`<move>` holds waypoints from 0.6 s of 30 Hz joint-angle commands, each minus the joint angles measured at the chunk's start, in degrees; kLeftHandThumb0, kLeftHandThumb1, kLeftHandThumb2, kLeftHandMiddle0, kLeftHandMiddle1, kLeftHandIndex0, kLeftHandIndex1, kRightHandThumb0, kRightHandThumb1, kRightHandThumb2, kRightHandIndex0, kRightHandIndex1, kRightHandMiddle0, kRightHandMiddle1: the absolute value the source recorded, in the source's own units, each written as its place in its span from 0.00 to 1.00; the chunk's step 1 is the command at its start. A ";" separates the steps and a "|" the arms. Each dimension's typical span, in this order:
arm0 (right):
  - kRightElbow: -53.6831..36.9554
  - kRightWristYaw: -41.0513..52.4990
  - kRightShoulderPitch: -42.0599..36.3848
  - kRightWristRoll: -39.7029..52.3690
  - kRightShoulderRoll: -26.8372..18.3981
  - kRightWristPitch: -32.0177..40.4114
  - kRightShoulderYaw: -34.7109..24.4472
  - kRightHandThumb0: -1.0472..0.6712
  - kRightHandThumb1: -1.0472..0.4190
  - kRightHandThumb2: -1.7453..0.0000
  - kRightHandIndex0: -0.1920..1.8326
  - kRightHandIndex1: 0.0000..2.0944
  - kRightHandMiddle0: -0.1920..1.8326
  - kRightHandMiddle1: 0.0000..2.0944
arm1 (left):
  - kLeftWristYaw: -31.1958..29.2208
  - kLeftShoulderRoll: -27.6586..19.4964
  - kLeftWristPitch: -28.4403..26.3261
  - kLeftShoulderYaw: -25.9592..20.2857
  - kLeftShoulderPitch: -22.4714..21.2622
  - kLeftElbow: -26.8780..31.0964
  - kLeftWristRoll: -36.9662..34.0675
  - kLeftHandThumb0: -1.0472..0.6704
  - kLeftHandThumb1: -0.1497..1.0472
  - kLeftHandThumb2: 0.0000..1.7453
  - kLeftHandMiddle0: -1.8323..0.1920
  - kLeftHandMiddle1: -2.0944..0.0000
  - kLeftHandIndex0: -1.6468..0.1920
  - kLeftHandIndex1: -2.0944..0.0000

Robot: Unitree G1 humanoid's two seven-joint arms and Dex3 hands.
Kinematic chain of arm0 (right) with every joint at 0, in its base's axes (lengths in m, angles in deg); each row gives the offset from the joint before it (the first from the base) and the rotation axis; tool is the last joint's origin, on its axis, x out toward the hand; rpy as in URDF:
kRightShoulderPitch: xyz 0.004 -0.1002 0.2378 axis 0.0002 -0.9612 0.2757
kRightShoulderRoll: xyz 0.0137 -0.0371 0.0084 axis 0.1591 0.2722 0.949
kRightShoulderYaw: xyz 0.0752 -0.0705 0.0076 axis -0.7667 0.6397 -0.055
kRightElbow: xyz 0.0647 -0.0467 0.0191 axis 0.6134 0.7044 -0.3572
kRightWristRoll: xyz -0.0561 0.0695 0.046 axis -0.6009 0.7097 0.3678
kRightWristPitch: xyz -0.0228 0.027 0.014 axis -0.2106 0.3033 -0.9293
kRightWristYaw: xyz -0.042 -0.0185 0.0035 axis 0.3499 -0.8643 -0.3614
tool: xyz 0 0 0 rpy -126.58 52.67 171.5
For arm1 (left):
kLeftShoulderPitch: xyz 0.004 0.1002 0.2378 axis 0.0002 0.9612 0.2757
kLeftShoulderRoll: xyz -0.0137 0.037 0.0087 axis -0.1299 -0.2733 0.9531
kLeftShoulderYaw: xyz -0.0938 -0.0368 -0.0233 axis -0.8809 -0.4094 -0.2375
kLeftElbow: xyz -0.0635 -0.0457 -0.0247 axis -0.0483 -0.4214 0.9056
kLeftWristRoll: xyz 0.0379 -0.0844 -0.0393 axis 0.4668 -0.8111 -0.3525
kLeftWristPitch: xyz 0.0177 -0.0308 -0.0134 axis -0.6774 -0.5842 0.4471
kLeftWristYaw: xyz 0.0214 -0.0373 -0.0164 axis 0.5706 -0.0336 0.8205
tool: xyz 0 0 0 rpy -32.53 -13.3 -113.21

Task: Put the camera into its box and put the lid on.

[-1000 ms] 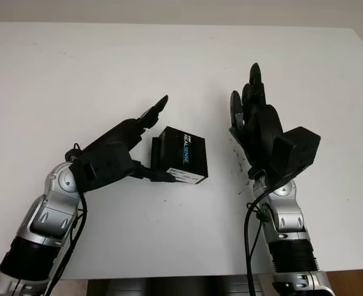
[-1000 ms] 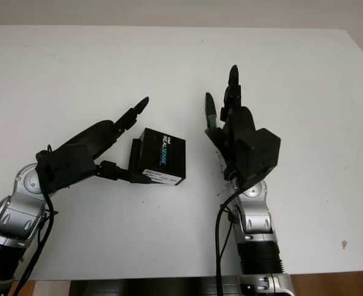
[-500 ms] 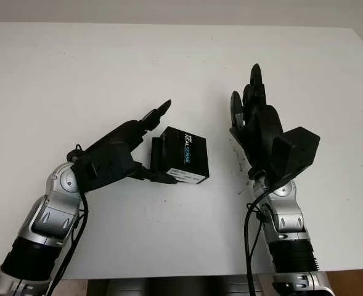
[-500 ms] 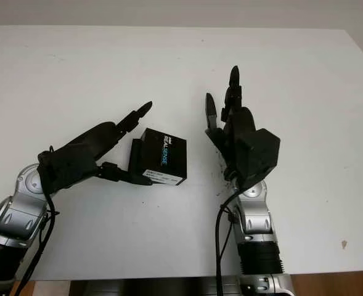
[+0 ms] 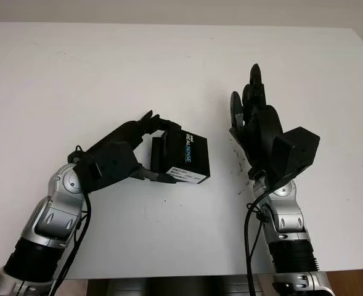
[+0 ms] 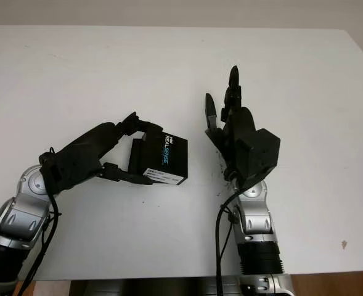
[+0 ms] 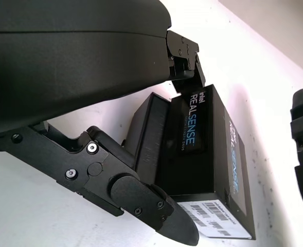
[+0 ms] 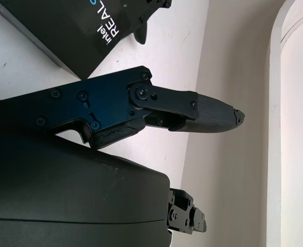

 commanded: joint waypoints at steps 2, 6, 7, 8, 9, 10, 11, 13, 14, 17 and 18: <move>0.04 -0.05 -0.63 0.05 -0.18 -0.77 -0.24 0.22 0.00 0.68 0.00 0.00 0.00 0.02 | 1.61 0.77 0.31 -0.40 0.77 0.70 0.17 0.35 0.80 0.03 0.91 0.96 0.85 0.32; -0.03 0.17 -0.68 0.27 -0.26 -0.62 -0.33 0.21 0.00 0.68 0.00 0.00 0.00 0.02 | 2.99 1.74 0.01 -0.68 1.25 0.99 -0.02 0.33 0.81 0.03 0.89 0.96 0.84 0.30; -0.09 0.09 -0.73 0.29 -0.20 -0.55 -0.38 0.21 0.00 0.68 0.00 0.00 0.00 0.02 | 3.66 2.23 0.04 -0.84 1.50 1.01 -0.11 0.33 0.82 0.03 0.88 0.96 0.83 0.30; -0.04 -0.13 -0.77 0.12 -0.17 -0.62 -0.38 0.21 0.00 0.69 0.00 0.00 0.00 0.02 | 4.46 2.71 0.28 -0.95 1.75 0.93 -0.08 0.32 0.82 0.03 0.88 0.96 0.83 0.30; -0.06 -0.24 -0.81 0.01 -0.17 -0.62 -0.37 0.21 0.00 0.69 0.00 0.00 0.01 0.02 | 5.23 3.11 0.66 -1.02 1.99 0.81 -0.01 0.31 0.82 0.03 0.87 0.96 0.82 0.29; -0.08 -0.31 -0.85 -0.05 -0.18 -0.61 -0.35 0.21 0.00 0.69 0.00 0.00 0.01 0.02 | 5.77 3.36 0.93 -1.05 2.16 0.74 0.04 0.31 0.82 0.04 0.86 0.96 0.82 0.29; -0.09 -0.15 -0.92 0.02 -0.25 -0.73 -0.33 0.21 0.00 0.69 0.00 0.00 0.00 0.02 | 6.54 3.84 1.12 -1.21 2.51 0.82 -0.01 0.31 0.83 0.04 0.86 0.96 0.82 0.29; -0.03 -0.09 -1.00 0.10 -0.24 -0.99 -0.34 0.21 0.00 0.69 0.00 0.00 0.00 0.02 | 8.64 4.93 2.23 -1.63 3.34 0.73 -0.04 0.32 0.86 0.04 0.84 0.96 0.82 0.28; -0.01 -0.05 -1.04 0.09 -0.27 -0.98 -0.32 0.21 0.00 0.69 0.00 0.01 0.00 0.02 | 9.89 5.49 2.91 -1.78 3.73 0.63 0.10 0.34 0.89 0.05 0.83 0.95 0.81 0.27; 0.12 -0.02 -1.12 -0.34 -0.51 -1.18 -0.15 0.21 0.00 0.69 0.00 0.01 0.01 0.02 | 13.29 6.70 5.84 -2.08 4.57 -0.37 0.50 0.40 0.97 0.05 0.79 0.95 0.81 0.25; 0.12 -0.01 -1.15 -0.37 -0.53 -1.13 -0.16 0.21 0.00 0.69 0.00 0.01 0.00 0.02 | 13.96 6.91 6.57 -2.17 4.74 -0.71 0.45 0.41 0.98 0.05 0.79 0.96 0.82 0.24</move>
